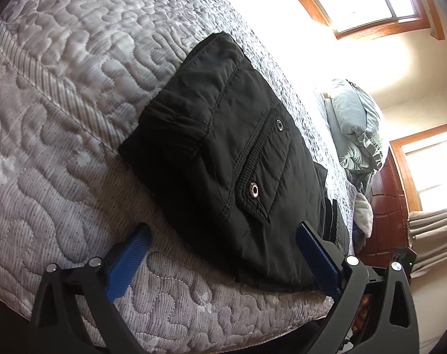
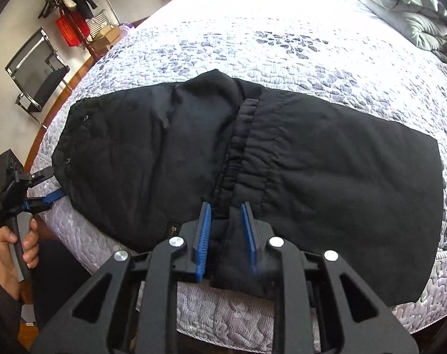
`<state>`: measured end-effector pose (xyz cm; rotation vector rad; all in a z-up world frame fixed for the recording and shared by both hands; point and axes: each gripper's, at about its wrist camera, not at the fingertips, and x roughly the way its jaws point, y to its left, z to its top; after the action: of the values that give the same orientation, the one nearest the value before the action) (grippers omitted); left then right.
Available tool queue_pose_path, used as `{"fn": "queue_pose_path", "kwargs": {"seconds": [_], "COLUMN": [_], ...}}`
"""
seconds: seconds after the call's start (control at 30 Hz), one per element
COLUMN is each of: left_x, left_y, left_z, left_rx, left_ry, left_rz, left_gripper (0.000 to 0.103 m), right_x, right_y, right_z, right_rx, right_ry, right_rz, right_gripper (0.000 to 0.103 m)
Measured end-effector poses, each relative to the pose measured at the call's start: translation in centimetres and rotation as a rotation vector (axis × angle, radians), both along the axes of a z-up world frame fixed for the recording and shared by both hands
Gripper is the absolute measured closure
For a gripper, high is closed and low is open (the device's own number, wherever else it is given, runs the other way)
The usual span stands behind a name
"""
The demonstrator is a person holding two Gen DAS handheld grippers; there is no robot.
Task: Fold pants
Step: 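Pinch and straighten the stacked legs with right gripper, then open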
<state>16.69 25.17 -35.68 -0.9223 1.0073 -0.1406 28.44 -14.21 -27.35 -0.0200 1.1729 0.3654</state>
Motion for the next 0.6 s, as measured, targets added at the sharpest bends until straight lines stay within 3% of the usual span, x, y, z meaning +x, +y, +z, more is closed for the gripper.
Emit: {"fn": "queue_pose_path", "kwargs": {"seconds": [0.3,0.37,0.4,0.6], "left_x": [-1.1,-1.1,-1.1,-0.7], "left_y": [0.2,0.3,0.3,1.6], "left_z": [0.0,-0.3,-0.3,0.0], "left_rx": [-0.058,-0.077,-0.081,-0.118], "left_ry": [-0.004,-0.001,0.003,-0.025], "left_rz": [0.080,0.100,0.111,0.192], "left_gripper": [0.004,0.004,0.004,0.004], "right_x": [0.3,0.7,0.8,2.2], "right_y": [-0.1,0.5,0.8,2.1], "right_z": [-1.5,-2.4,-2.4,0.7], "right_rx": [-0.073,-0.103,-0.112,-0.105], "right_ry": [0.051,0.113,0.120,0.107], "right_rz": [0.040,0.081,0.097,0.188], "right_gripper": [0.079,0.058,0.057,0.059]}}
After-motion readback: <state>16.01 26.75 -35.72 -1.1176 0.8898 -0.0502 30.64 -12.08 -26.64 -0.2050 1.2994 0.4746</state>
